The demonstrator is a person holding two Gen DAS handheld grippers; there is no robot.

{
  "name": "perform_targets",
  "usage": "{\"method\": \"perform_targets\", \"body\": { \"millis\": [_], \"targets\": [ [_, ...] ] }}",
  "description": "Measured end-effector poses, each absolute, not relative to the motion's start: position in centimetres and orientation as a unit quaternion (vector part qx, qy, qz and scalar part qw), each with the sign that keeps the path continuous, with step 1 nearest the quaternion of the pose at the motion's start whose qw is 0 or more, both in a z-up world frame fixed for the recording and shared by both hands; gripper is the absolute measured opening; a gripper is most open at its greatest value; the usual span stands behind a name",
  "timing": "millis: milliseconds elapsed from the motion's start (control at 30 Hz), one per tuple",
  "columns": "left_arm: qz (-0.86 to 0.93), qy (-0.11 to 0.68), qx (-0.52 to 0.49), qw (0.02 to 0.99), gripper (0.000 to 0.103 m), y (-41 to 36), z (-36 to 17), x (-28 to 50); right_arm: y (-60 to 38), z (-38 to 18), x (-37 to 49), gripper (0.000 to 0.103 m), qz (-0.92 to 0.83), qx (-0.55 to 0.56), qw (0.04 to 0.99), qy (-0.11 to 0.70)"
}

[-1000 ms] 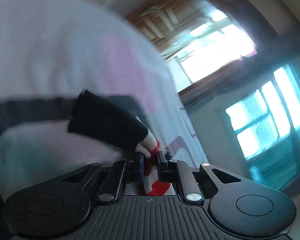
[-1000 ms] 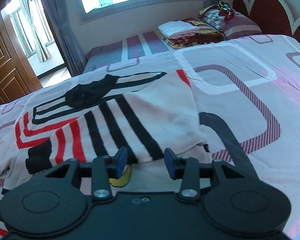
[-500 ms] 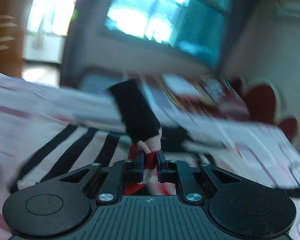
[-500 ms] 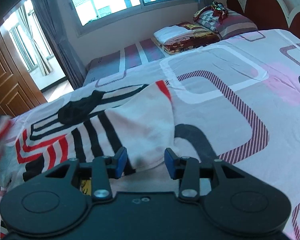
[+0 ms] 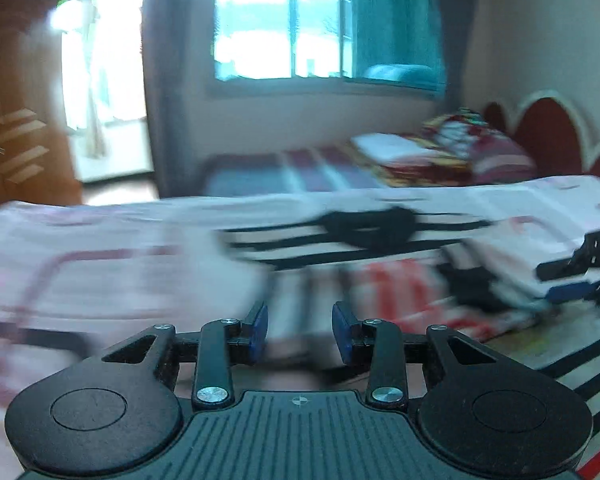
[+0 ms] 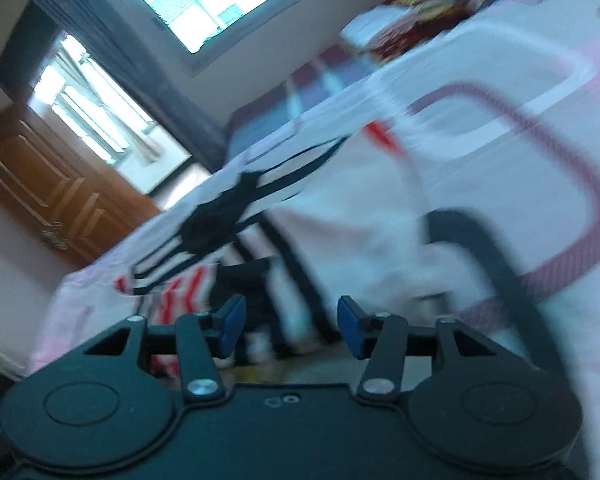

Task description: Fold small clothes

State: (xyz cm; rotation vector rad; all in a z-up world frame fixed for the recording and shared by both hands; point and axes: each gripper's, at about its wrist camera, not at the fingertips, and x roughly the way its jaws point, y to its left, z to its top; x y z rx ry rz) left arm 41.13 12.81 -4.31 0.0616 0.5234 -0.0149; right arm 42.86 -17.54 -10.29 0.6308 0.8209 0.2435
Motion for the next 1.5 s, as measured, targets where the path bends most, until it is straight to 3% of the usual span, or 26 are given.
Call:
{"method": "perform_targets", "body": {
  "millis": [200, 333, 500, 633, 700, 767, 1000, 1333, 1500],
  "targets": [
    [0.028, 0.294, 0.042, 0.955, 0.036, 18.8, -7.4, 41.6, -14.3, -12.4, 45.9, 0.05, 0.116, 0.295, 0.861, 0.399],
    [0.006, 0.304, 0.04, 0.952, 0.036, 18.7, -9.5, 43.9, -12.7, -12.3, 46.4, 0.05, 0.113, 0.25, 0.877, 0.394],
    [-0.014, 0.297, 0.103, 0.949, 0.036, 16.2, -10.1, 44.0, -11.4, -11.8, 46.9, 0.037, 0.117, 0.202, 0.887, 0.399],
    [-0.008, 0.313, 0.075, 0.947, 0.036, 17.7, -10.3, 44.7, -10.6, -12.0, 47.0, 0.028, 0.126, 0.188, 0.886, 0.404],
    [-0.014, 0.322, 0.09, 0.942, 0.036, 17.6, -10.4, 45.1, -10.2, -11.8, 47.0, 0.012, 0.122, 0.172, 0.894, 0.396],
    [-0.016, 0.333, 0.089, 0.939, 0.036, 17.7, -10.6, 45.5, -10.0, -11.6, 46.7, 0.008, 0.123, 0.159, 0.902, 0.381],
    [-0.023, 0.347, 0.083, 0.934, 0.036, 17.6, -10.7, 46.1, -11.6, -6.8, 43.7, 0.007, 0.109, 0.106, 0.947, 0.284],
    [-0.022, 0.356, 0.076, 0.931, 0.036, 17.7, -10.9, 46.2, -13.7, -10.0, 43.1, 0.007, 0.081, 0.104, 0.935, 0.329],
    [-0.023, 0.358, 0.132, 0.924, 0.036, 17.2, -10.2, 45.0, -13.6, -11.9, 43.5, 0.002, 0.049, 0.089, 0.926, 0.364]
  ]
}}
